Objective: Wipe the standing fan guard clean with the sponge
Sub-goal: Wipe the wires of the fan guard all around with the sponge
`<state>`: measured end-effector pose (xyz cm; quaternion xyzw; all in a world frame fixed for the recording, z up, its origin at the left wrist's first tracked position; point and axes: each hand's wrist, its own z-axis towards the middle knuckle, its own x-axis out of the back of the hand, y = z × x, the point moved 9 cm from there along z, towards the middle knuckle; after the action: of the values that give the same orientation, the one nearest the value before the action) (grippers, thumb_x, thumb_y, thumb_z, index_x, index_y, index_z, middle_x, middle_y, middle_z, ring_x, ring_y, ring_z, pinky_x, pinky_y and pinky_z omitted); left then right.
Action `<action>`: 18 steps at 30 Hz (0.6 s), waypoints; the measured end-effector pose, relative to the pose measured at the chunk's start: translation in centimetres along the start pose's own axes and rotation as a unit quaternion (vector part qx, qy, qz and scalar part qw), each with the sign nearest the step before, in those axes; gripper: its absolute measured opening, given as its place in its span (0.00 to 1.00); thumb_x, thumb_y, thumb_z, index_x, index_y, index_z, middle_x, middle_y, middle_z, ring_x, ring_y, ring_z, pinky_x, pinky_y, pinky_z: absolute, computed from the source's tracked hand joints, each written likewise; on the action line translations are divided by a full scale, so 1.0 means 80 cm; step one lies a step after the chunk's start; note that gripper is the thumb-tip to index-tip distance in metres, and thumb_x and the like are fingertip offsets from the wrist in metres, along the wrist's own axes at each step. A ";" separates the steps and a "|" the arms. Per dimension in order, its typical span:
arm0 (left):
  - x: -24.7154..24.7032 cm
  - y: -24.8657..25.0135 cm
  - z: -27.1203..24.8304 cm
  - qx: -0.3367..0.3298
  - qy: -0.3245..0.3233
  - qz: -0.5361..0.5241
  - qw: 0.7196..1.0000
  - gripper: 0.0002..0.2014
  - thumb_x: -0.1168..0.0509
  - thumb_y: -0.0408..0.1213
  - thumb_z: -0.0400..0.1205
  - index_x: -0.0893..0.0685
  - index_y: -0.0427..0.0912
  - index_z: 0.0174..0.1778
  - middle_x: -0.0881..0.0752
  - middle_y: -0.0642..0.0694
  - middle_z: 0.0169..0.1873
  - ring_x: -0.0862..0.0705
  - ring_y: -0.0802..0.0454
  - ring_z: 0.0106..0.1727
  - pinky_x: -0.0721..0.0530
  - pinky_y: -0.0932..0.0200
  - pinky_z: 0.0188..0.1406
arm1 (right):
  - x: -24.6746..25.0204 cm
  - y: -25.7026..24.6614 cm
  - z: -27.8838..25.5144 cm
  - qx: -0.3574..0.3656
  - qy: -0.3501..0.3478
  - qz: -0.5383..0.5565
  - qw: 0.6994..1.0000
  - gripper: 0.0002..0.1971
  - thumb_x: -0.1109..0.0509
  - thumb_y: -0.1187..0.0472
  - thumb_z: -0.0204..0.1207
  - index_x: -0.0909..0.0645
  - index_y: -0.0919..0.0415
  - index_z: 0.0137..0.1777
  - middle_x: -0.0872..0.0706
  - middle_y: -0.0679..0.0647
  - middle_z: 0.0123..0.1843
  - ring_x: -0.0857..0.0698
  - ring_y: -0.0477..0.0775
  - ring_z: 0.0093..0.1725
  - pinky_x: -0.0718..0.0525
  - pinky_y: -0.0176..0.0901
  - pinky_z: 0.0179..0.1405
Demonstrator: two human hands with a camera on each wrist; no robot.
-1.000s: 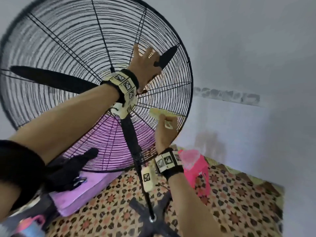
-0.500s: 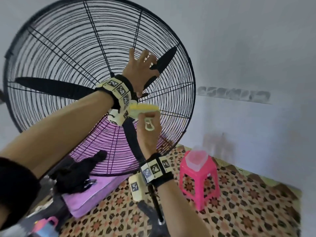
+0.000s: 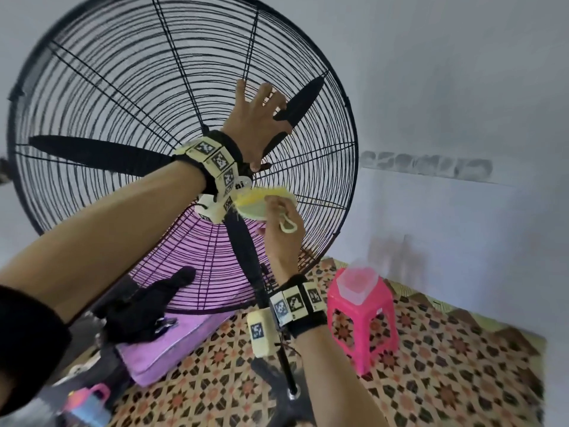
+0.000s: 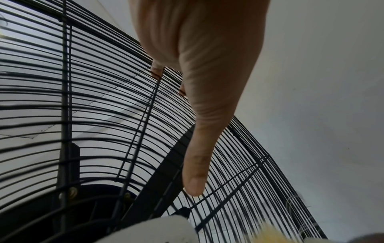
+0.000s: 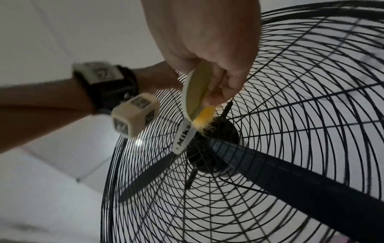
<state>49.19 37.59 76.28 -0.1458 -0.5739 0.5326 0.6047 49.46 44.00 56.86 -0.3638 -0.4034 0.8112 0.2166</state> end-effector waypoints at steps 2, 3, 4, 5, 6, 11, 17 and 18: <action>0.001 0.001 -0.001 -0.001 0.001 0.002 1.000 0.54 0.14 0.61 0.60 0.30 0.64 0.83 0.40 0.41 0.84 0.47 0.33 0.87 0.44 0.16 0.80 | 0.020 0.005 -0.001 -0.026 0.078 0.016 0.996 0.09 0.32 0.54 0.87 0.15 0.41 0.47 0.11 0.31 0.40 0.08 0.50 0.42 0.07 0.63 0.37; 0.002 0.002 -0.001 -0.002 0.001 0.004 1.000 0.54 0.14 0.61 0.60 0.30 0.64 0.83 0.40 0.41 0.84 0.47 0.33 0.87 0.44 0.16 0.80 | 0.029 0.005 -0.003 -0.032 0.116 0.011 0.993 0.11 0.32 0.53 0.87 0.15 0.40 0.43 0.11 0.33 0.37 0.08 0.50 0.39 0.08 0.66 0.37; 0.004 0.003 -0.001 -0.002 0.004 0.008 1.000 0.53 0.14 0.62 0.60 0.30 0.64 0.82 0.39 0.41 0.84 0.46 0.33 0.87 0.43 0.17 0.80 | 0.035 0.002 -0.004 -0.035 0.140 0.007 0.990 0.12 0.32 0.51 0.87 0.15 0.42 0.41 0.10 0.35 0.35 0.08 0.49 0.37 0.08 0.66 0.36; 0.006 0.005 -0.001 -0.001 0.007 0.013 1.000 0.53 0.14 0.62 0.60 0.30 0.64 0.82 0.39 0.41 0.84 0.46 0.33 0.87 0.42 0.17 0.80 | 0.035 0.001 -0.003 -0.037 0.137 0.008 0.990 0.13 0.31 0.51 0.87 0.14 0.45 0.40 0.10 0.36 0.35 0.08 0.48 0.37 0.07 0.64 0.36; 0.006 0.005 -0.002 -0.001 0.009 0.015 1.000 0.53 0.14 0.62 0.60 0.30 0.65 0.82 0.39 0.42 0.84 0.45 0.33 0.87 0.42 0.17 0.80 | 0.028 -0.001 -0.002 -0.042 0.106 0.012 0.993 0.12 0.30 0.51 0.86 0.14 0.51 0.41 0.10 0.37 0.35 0.08 0.48 0.37 0.07 0.60 0.35; 0.005 0.004 -0.001 -0.003 0.014 0.016 1.000 0.53 0.14 0.63 0.59 0.29 0.65 0.81 0.39 0.42 0.84 0.45 0.34 0.86 0.42 0.17 0.80 | -0.012 -0.013 0.001 -0.041 -0.136 -0.006 0.990 0.11 0.30 0.58 0.86 0.17 0.67 0.59 0.10 0.47 0.50 0.09 0.47 0.45 0.08 0.41 0.40; 0.000 0.003 0.000 -0.003 0.009 0.018 1.000 0.54 0.14 0.64 0.59 0.31 0.65 0.82 0.39 0.41 0.84 0.45 0.33 0.87 0.41 0.16 0.80 | 0.031 0.009 0.019 -0.023 -0.104 -0.058 0.993 0.11 0.31 0.54 0.87 0.13 0.60 0.60 0.13 0.26 0.49 0.11 0.38 0.46 0.10 0.71 0.47; 0.001 0.003 0.000 -0.004 0.009 0.018 1.000 0.54 0.14 0.63 0.59 0.30 0.65 0.82 0.39 0.41 0.84 0.45 0.32 0.87 0.42 0.16 0.80 | 0.034 0.007 0.020 -0.024 -0.082 -0.048 0.995 0.09 0.31 0.55 0.87 0.12 0.59 0.58 0.13 0.24 0.48 0.11 0.38 0.44 0.11 0.73 0.47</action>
<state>49.05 37.79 76.14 -0.1628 -0.5679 0.5399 0.5996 46.47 44.66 55.94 -0.2816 -0.4560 0.8171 0.2125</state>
